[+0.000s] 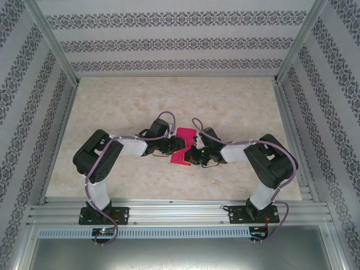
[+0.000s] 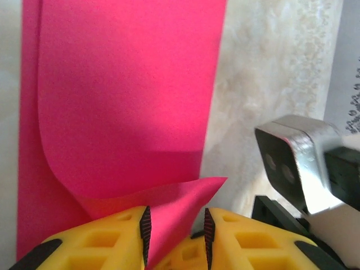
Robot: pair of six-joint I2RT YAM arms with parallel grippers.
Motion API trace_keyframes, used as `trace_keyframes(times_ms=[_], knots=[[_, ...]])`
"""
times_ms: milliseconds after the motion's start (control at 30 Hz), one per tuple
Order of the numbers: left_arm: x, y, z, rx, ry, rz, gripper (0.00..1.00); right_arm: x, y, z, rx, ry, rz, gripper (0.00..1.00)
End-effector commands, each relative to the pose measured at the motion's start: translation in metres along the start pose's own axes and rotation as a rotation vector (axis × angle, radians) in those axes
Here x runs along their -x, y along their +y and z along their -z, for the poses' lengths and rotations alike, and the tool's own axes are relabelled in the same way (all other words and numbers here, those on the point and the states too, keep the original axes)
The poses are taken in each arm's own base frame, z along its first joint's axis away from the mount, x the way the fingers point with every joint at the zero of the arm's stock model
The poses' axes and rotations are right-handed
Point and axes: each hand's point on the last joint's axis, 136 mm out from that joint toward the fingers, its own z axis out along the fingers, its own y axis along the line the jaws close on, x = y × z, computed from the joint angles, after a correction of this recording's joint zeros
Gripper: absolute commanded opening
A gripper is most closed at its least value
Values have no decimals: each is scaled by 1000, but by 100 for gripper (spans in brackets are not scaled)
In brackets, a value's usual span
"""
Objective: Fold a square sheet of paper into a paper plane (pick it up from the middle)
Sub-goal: Fold the triangle a second time at the center of the table.
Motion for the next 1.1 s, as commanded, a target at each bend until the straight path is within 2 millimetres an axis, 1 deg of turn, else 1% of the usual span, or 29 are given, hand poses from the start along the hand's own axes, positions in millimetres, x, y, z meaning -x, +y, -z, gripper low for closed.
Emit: trace_keyframes(times_ms=[0, 167, 267, 333, 500, 633, 800, 933, 1067], knots=[[6, -32, 15, -108, -28, -98, 34, -31, -64, -5, -220, 81, -108, 0], [2, -25, 7, -89, 8, -91, 28, -31, -65, -5, -222, 83, -110, 0], [5, -26, 1, -90, 19, -95, 26, -31, -66, -5, -226, 85, -114, 0], [8, -18, -3, -55, 15, -92, 24, -32, -66, -5, -226, 88, -112, 0], [13, 10, -11, 17, 1, -46, 20, -32, -66, -4, -228, 89, -111, 0], [19, 26, -11, 34, -7, -18, 20, -34, -69, -2, -240, 92, -112, 0], [23, 40, -10, 47, -7, 7, 20, -35, -72, 0, -250, 92, -110, 0], [29, 45, -7, 46, -13, 16, 20, -37, -74, 1, -259, 95, -111, 0], [38, 49, -1, 57, -23, 13, 20, -37, -73, 2, -256, 97, -107, 0]])
